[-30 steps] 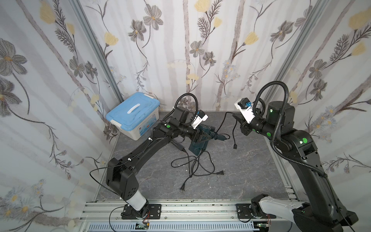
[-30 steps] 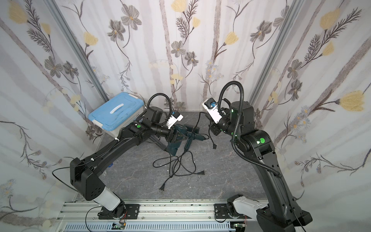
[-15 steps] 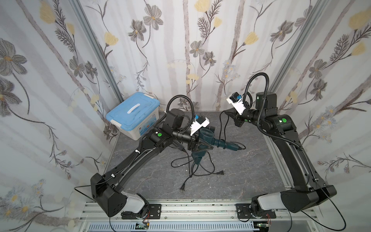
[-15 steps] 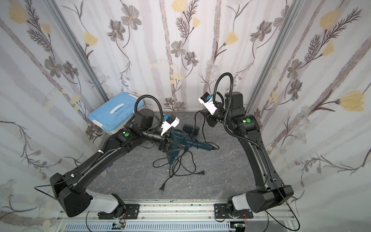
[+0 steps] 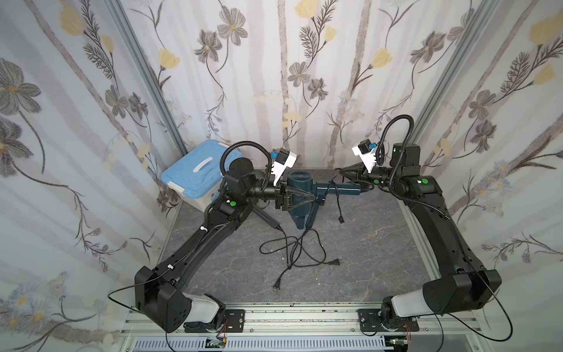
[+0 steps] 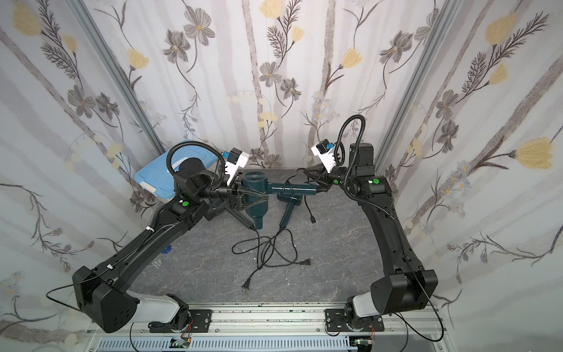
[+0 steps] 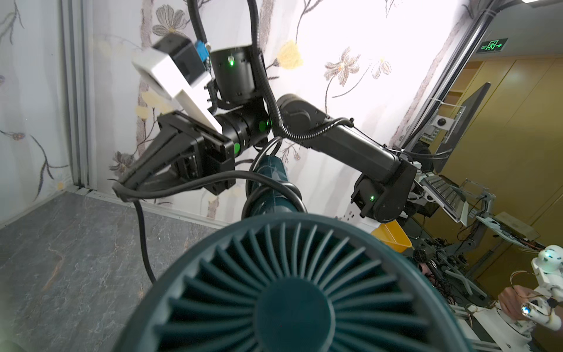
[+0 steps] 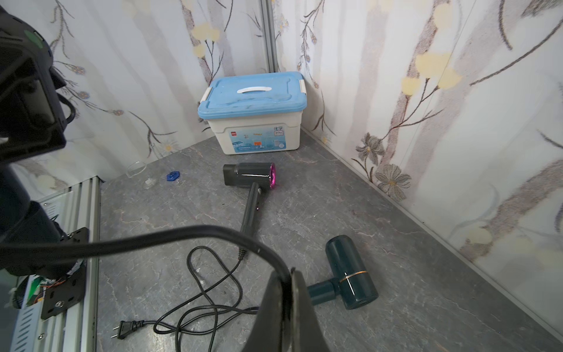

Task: Wrap the cord around the hair dryer
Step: Wrap the power cord around the hair dryer.

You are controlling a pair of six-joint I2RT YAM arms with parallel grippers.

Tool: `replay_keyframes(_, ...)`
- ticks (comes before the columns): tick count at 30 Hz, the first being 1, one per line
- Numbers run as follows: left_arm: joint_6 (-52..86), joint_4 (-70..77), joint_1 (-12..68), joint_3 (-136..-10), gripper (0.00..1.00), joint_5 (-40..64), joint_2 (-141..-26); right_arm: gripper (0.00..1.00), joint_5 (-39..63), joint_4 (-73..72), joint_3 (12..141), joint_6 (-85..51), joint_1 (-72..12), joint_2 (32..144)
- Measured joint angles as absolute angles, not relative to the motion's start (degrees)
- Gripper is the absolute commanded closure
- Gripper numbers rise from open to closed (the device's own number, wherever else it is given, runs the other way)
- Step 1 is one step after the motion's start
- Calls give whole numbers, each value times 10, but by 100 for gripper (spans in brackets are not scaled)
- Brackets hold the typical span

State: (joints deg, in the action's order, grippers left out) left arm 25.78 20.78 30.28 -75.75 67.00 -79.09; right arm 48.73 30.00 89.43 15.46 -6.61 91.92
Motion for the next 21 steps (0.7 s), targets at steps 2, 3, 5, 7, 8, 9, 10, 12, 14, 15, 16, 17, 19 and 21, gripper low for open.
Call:
replay_keyframes(2, 282, 238, 296, -757, 100, 663, -795, 100, 501, 281, 866, 144, -66, 910)
replay_keyframes(3, 291, 249, 295, -758, 100, 662, -798, 100, 505, 274, 853, 140, -66, 903)
replay_keyframes(5, 307, 268, 291, -764, 100, 662, -806, 87, 514, 253, 826, 129, -66, 888)
replay_keyframes(7, 321, 277, 290, -775, 100, 657, -812, 73, 526, 227, 798, 116, -65, 876)
replay_keyframes(8, 323, 283, 289, -781, 100, 656, -816, 63, 529, 216, 781, 116, -66, 869)
replay_keyframes(9, 327, 289, 289, -786, 100, 656, -819, 57, 530, 207, 768, 110, -66, 864)
replay_keyframes(10, 331, 295, 289, -792, 100, 656, -821, 52, 531, 196, 752, 105, -65, 858)
replay_keyframes(12, 334, 303, 290, -802, 100, 656, -825, 43, 532, 170, 721, 98, -65, 848)
replay_keyframes(14, 336, 305, 290, -811, 100, 656, -827, 36, 535, 142, 691, 84, -65, 836)
replay_keyframes(15, 337, 305, 290, -814, 100, 657, -829, 35, 535, 128, 677, 81, -66, 831)
replay_keyframes(16, 337, 304, 290, -818, 100, 657, -830, 33, 535, 112, 664, 75, -67, 825)
replay_keyframes(17, 337, 304, 290, -820, 100, 656, -831, 31, 535, 97, 652, 69, -67, 820)
replay_keyframes(19, 337, 304, 290, -822, 100, 656, -832, 28, 530, 70, 631, 62, -70, 810)
replay_keyframes(21, 336, 292, 290, -834, 100, 655, -834, 26, 521, 45, 612, 58, -75, 802)
